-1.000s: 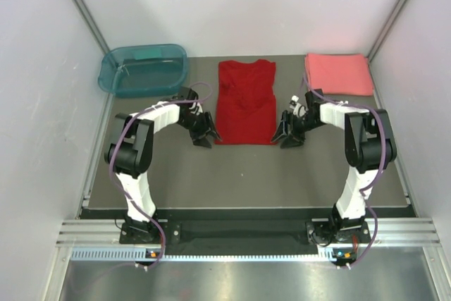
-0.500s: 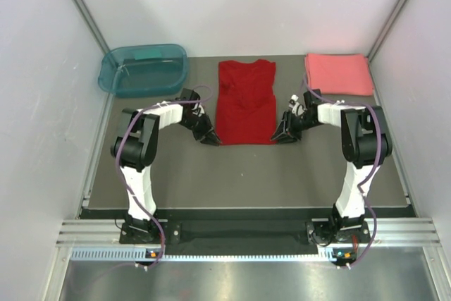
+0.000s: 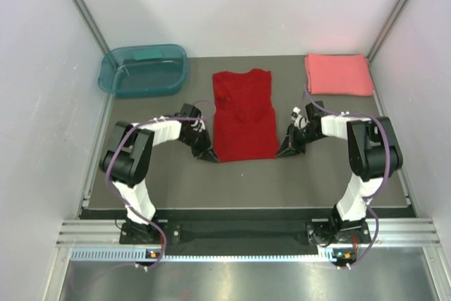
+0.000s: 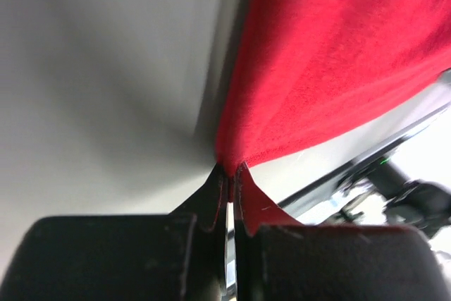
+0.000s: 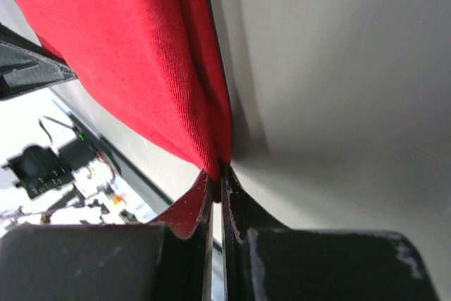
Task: Fold and stack the t-shirts
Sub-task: Fold the tshirt
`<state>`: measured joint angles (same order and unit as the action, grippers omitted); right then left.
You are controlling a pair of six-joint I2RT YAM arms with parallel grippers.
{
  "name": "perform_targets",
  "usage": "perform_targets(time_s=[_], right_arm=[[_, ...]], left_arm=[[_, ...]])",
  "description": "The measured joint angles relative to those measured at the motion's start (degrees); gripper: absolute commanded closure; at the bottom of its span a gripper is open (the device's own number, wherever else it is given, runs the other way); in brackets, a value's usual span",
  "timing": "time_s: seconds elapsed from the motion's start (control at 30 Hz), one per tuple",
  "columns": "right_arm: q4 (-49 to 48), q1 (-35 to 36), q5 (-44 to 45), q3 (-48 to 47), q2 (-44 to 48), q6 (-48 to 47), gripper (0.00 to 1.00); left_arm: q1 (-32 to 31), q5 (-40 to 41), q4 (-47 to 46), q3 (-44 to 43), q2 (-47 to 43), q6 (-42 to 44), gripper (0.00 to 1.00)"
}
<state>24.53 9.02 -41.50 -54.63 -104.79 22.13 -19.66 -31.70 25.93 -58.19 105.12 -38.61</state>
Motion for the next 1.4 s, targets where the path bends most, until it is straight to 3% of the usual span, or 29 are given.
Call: perform_targets(time_s=[0.1, 0.13, 0.2, 0.23, 0.27, 0.37, 0.53, 0.67, 0.73, 0.9, 1.1, 1.23, 1.4], right_arm=[[0.94, 0.66, 0.26, 5.97, 5.75, -0.61, 1.00], [1.31, 0.79, 0.31, 7.98, 7.80, -0.85, 1.00], [2.40, 1.01, 0.50, 11.89, 11.80, -1.42, 0.82], [3.23, 1.01, 0.59, 13.18, 13.31, -1.70, 0.75], [4.20, 1.03, 1.11, 13.92, 14.43, -2.40, 0.65], [7.74, 1.03, 3.45, 13.70, 16.98, -4.81, 0.54], [14.01, 1.05, 7.65, 2.10, 14.56, -8.98, 0.49], [15.06, 1.05, 8.72, -13.92, 5.79, -10.99, 0.65], [15.34, 1.11, 8.22, -20.06, 1.62, -11.28, 0.66], [18.01, 3.28, 7.41, -32.24, -7.48, -12.41, 0.50], [19.85, 5.99, 8.55, -36.81, -11.67, -14.10, 0.46], [21.20, 6.01, 11.06, -36.87, -12.24, -15.65, 0.44], [21.27, 5.51, 13.75, -36.11, -12.24, -17.75, 0.46]], left_arm=[[-3.74, 1.38, 0.26, 6.47, -6.05, -0.22, 1.00], [-4.87, 1.44, 0.48, 8.11, -7.80, -0.35, 0.96], [-7.30, 1.14, 0.92, 11.34, -11.63, -0.57, 0.72], [-8.04, 0.98, 1.25, 12.61, -13.20, -0.81, 0.55], [-8.44, 1.03, 2.03, 13.68, -14.86, -0.68, 0.50], [-8.26, 2.23, 6.19, 14.60, -18.97, -0.31, 0.41], [-7.32, 5.92, 12.76, 7.54, -21.99, 2.91, 0.43], [-4.96, 6.45, 13.14, -3.37, -18.99, 5.77, 0.58], [-3.91, 4.87, 11.39, -8.61, -15.65, 6.29, 0.61], [-3.67, -0.55, 6.10, -18.29, -2.97, 6.25, 0.50], [-3.74, 0.17, 7.06, -24.65, 6.25, 8.57, 0.48], [-2.56, 1.99, 7.34, -24.72, 5.95, 8.74, 0.41], [0.31, 2.60, 6.64, -20.85, 3.61, 8.52, 0.40]])
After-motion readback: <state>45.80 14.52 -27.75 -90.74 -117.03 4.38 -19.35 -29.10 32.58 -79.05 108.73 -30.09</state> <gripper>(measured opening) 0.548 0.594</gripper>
